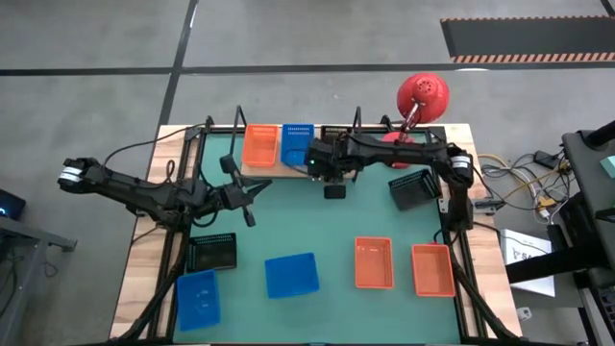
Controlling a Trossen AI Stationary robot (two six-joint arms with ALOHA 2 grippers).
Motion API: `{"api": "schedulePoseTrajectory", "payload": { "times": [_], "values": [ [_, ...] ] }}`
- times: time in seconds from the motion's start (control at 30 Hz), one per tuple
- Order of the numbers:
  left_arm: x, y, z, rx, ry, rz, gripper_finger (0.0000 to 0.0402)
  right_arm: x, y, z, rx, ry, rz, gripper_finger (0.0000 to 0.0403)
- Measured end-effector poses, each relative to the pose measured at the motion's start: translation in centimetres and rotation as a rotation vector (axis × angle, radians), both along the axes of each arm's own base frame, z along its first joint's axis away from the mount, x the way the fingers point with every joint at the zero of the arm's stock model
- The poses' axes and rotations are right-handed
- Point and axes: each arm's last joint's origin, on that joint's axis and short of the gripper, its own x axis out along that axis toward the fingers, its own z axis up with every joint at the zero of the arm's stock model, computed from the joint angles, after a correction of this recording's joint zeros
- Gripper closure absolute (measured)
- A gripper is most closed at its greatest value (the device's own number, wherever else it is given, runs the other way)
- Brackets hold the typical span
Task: Stack baskets on shelf by color
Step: Put the middle black basket on the shelf, then stack the left black basket on top of the black basket on the shelf
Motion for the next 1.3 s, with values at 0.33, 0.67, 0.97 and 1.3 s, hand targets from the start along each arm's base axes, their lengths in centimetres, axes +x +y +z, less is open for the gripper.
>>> {"api": "schedulePoseTrajectory", "payload": {
  "times": [0.33, 0.67, 0.97, 1.3],
  "values": [
    [0.3, -0.1, -0.2, 0.002, 0.011, 0.0, 0.0402, -0.2, 0.4, -3.8, 0.049, 0.101, 0.053, 0.0393],
    [0.5, -0.1, -0.4, 0.013, 0.025, 0.001, 0.0402, -1.1, -2.0, -5.5, -0.075, 0.153, -0.014, 0.0394],
    [0.5, -0.1, -0.3, 0.011, 0.019, 0.001, 0.0402, -1.2, -3.7, -5.4, -0.113, 0.128, -0.031, 0.0394],
    [0.5, -0.1, -0.3, 0.011, 0.02, 0.001, 0.0402, -1.5, -1.5, -4.1, -0.074, 0.118, -0.001, 0.0394]
  ]
}}
